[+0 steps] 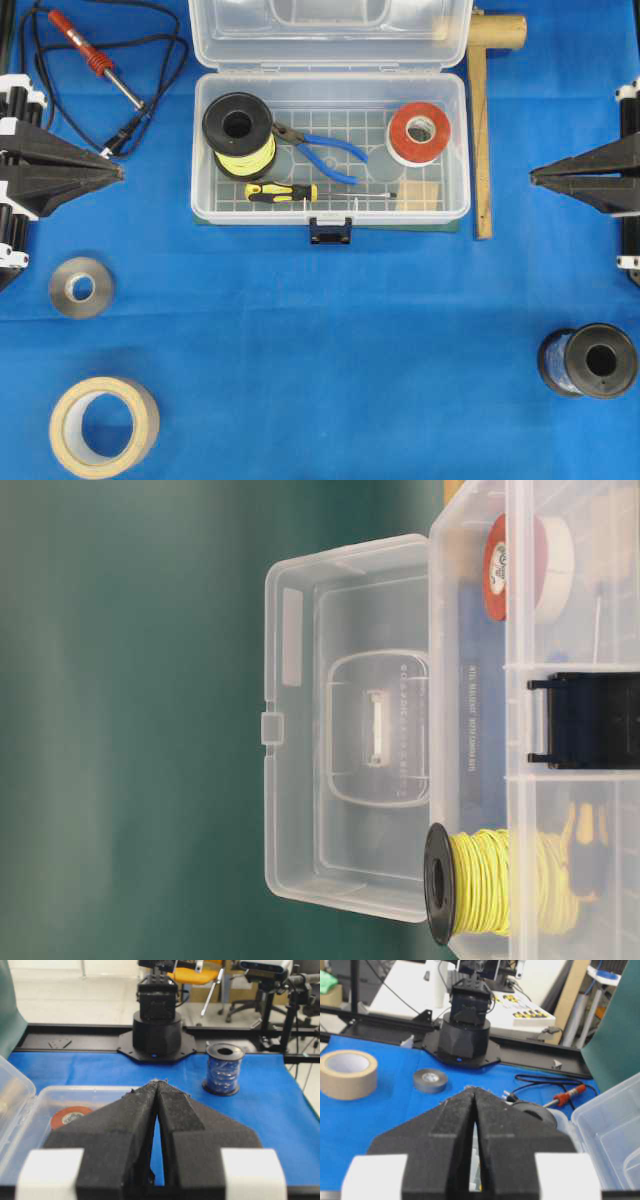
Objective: Pick the nipper from the toolbox among several items.
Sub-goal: 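Reach the right gripper into the toolbox and close on the blue pliers handles, then lift the blue pliers out of the toolbox with the right gripper, then lower the pliers onto the blue table in front of the toolbox and release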
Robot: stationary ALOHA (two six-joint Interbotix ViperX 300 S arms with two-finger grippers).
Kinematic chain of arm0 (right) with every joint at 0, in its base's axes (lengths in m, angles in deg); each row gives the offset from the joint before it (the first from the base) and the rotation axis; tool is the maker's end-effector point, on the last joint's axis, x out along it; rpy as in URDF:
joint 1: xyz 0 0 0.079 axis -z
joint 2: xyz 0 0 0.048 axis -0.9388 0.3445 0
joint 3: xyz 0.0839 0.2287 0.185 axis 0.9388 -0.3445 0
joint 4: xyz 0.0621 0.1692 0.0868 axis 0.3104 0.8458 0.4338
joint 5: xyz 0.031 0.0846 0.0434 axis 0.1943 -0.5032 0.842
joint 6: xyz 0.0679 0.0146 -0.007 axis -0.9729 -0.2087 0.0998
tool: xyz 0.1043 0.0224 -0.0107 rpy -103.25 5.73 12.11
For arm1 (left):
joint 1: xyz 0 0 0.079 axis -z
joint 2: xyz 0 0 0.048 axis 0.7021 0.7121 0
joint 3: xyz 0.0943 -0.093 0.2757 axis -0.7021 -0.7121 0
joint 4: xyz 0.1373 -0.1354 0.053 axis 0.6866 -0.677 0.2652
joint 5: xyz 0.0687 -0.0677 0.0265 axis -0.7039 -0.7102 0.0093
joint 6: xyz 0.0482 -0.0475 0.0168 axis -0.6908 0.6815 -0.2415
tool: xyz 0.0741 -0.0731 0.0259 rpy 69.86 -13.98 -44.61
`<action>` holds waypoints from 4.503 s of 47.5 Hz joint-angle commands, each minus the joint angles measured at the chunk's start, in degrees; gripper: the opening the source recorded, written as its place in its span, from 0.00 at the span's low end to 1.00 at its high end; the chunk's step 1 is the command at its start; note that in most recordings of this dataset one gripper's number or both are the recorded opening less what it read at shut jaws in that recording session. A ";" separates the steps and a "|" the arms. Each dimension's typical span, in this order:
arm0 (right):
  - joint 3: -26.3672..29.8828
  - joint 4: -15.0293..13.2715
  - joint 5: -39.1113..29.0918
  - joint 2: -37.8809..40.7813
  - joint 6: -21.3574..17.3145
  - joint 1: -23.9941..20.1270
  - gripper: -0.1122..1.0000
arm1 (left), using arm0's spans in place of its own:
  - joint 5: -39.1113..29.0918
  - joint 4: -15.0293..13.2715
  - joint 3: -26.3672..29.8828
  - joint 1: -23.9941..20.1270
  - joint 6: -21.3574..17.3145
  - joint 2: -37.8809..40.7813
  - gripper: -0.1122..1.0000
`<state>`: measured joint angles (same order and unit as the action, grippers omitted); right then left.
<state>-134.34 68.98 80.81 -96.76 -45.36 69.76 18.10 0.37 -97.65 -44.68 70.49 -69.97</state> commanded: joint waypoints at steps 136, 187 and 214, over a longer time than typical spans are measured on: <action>40.96 -0.79 -42.19 44.38 -2.20 8.09 0.22 | -0.79 -1.85 0.70 -0.18 0.00 2.11 0.10; 40.08 0.00 -30.15 67.06 -17.75 -10.20 0.25 | -0.88 -1.93 0.09 -2.02 0.26 2.11 0.10; 31.20 -6.59 -38.94 37.79 -17.67 -8.17 0.82 | -0.97 -1.93 0.18 -2.02 0.26 2.02 0.10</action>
<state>-101.20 63.53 41.61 -52.29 -63.03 61.15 16.78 -1.47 -98.09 -46.62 70.75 -68.39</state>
